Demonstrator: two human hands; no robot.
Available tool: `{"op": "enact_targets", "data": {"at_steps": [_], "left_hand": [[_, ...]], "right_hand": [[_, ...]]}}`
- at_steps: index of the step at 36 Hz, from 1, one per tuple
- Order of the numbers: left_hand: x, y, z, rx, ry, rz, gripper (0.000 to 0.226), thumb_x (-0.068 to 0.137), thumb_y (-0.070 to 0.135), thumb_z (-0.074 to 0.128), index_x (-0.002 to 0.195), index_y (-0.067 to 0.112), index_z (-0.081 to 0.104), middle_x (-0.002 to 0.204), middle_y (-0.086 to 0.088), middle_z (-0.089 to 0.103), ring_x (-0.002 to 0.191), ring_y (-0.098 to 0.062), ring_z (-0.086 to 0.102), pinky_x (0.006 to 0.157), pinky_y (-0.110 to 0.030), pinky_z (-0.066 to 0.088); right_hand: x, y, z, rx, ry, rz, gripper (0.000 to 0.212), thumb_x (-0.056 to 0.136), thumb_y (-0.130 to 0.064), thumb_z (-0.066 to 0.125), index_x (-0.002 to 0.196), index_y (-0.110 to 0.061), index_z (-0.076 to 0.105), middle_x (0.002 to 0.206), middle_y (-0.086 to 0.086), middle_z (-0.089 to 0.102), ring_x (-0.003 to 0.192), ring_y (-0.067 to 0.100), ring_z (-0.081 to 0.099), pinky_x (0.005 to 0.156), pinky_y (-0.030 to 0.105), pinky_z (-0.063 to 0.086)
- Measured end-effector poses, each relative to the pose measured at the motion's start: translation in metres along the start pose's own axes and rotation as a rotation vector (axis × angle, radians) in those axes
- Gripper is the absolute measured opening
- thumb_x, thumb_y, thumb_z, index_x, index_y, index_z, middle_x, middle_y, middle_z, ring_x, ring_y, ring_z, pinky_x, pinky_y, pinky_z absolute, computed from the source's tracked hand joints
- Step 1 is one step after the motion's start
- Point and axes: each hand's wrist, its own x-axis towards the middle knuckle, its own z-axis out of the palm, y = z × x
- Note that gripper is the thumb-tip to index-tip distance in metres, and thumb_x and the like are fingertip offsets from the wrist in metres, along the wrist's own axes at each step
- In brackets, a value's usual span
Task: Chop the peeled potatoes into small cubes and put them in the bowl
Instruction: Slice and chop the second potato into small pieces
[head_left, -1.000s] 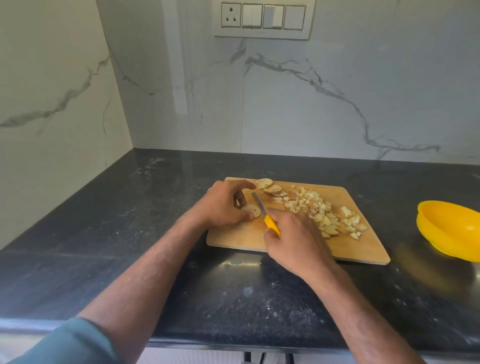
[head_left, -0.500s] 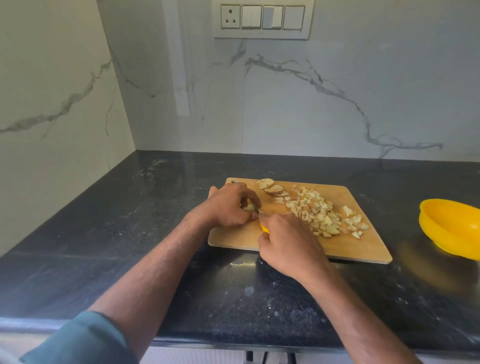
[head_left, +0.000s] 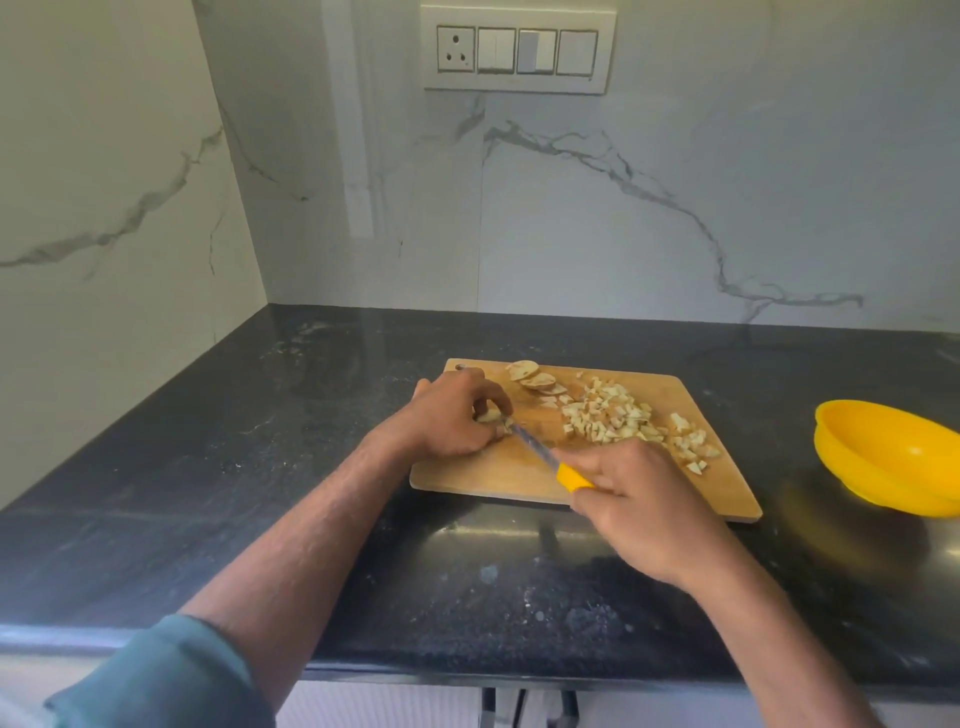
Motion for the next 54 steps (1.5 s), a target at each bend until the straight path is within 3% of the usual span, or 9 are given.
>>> {"op": "enact_targets", "data": {"at_steps": [2, 6, 10, 15, 38, 46, 48, 51, 54], "left_hand": [[-0.002, -0.003, -0.001, -0.066, 0.016, -0.003, 0.033, 0.085, 0.037, 0.075, 0.117, 0.036, 0.068, 0.096, 0.015, 0.06, 0.093, -0.009, 0.06, 0.1, -0.049, 0.048], [-0.006, -0.01, -0.004, -0.208, 0.09, -0.017, 0.058, 0.076, 0.027, 0.088, 0.129, 0.027, 0.065, 0.088, 0.009, 0.071, 0.081, -0.007, 0.065, 0.083, -0.022, 0.052], [-0.008, -0.013, -0.005, -0.264, 0.132, -0.031, 0.06, 0.07, 0.019, 0.092, 0.125, 0.021, 0.069, 0.082, 0.008, 0.074, 0.073, 0.002, 0.066, 0.071, -0.005, 0.045], [-0.008, -0.012, -0.007, -0.276, 0.15, -0.063, 0.057, 0.067, 0.022, 0.095, 0.119, 0.021, 0.071, 0.081, 0.007, 0.074, 0.074, -0.003, 0.067, 0.068, -0.006, 0.044], [-0.003, -0.012, -0.003, -0.114, 0.066, -0.021, 0.024, 0.082, 0.031, 0.083, 0.104, 0.039, 0.078, 0.093, 0.013, 0.073, 0.091, -0.005, 0.065, 0.091, -0.045, 0.055], [-0.006, -0.009, -0.005, -0.123, 0.07, -0.036, 0.031, 0.083, 0.03, 0.084, 0.114, 0.027, 0.077, 0.093, 0.011, 0.07, 0.086, -0.007, 0.063, 0.084, -0.03, 0.056], [-0.008, -0.008, -0.005, -0.155, 0.085, -0.05, 0.037, 0.081, 0.029, 0.086, 0.117, 0.025, 0.076, 0.09, 0.011, 0.07, 0.085, -0.008, 0.064, 0.081, -0.024, 0.053], [-0.008, -0.011, -0.008, -0.205, 0.083, -0.069, 0.045, 0.078, 0.026, 0.088, 0.12, 0.023, 0.074, 0.092, 0.009, 0.074, 0.087, -0.007, 0.067, 0.082, -0.017, 0.054], [-0.009, -0.016, -0.01, -0.257, 0.089, -0.096, 0.052, 0.072, 0.025, 0.092, 0.12, 0.019, 0.073, 0.092, 0.008, 0.077, 0.086, -0.003, 0.07, 0.076, -0.007, 0.049]], "right_hand": [[0.0, -0.002, 0.001, 0.064, 0.084, 0.009, 0.042, 0.089, -0.014, 0.059, 0.13, -0.021, 0.065, 0.116, -0.015, 0.07, 0.088, 0.026, 0.072, 0.079, 0.049, 0.06], [0.012, -0.011, 0.019, 0.005, 0.179, -0.014, 0.046, 0.094, -0.012, 0.057, 0.14, -0.018, 0.056, 0.126, -0.006, 0.068, 0.081, 0.015, 0.072, 0.07, 0.028, 0.06], [0.028, -0.021, 0.036, -0.138, 0.169, -0.028, 0.047, 0.095, -0.019, 0.052, 0.142, -0.021, 0.056, 0.104, -0.003, 0.073, 0.059, 0.004, 0.054, 0.044, 0.011, 0.03], [0.041, -0.027, 0.041, -0.263, 0.193, -0.036, 0.046, 0.096, -0.022, 0.049, 0.141, -0.024, 0.056, 0.103, 0.004, 0.074, 0.077, 0.021, 0.062, 0.052, 0.022, 0.03], [0.026, -0.033, 0.039, -0.292, 0.046, -0.029, 0.046, 0.098, -0.017, 0.046, 0.143, -0.018, 0.053, 0.076, -0.01, 0.051, 0.064, 0.011, 0.046, 0.055, 0.022, 0.031], [-0.003, -0.024, 0.022, -0.182, -0.024, -0.012, 0.047, 0.099, -0.02, 0.05, 0.146, -0.024, 0.049, 0.058, -0.017, 0.033, 0.046, 0.004, 0.046, 0.042, 0.017, 0.033], [-0.003, -0.019, 0.012, -0.115, -0.035, 0.017, 0.042, 0.096, -0.016, 0.054, 0.138, -0.019, 0.059, 0.069, -0.02, 0.056, 0.056, -0.002, 0.055, 0.054, 0.011, 0.045], [-0.005, -0.015, 0.005, 0.026, 0.06, 0.04, 0.031, 0.092, -0.011, 0.058, 0.121, -0.009, 0.07, 0.128, -0.012, 0.066, 0.094, 0.033, 0.07, 0.081, 0.053, 0.058], [0.005, -0.014, 0.01, 0.042, 0.122, 0.001, 0.037, 0.093, -0.012, 0.057, 0.128, -0.018, 0.067, 0.096, -0.009, 0.075, 0.068, 0.012, 0.07, 0.061, 0.035, 0.06]]}}
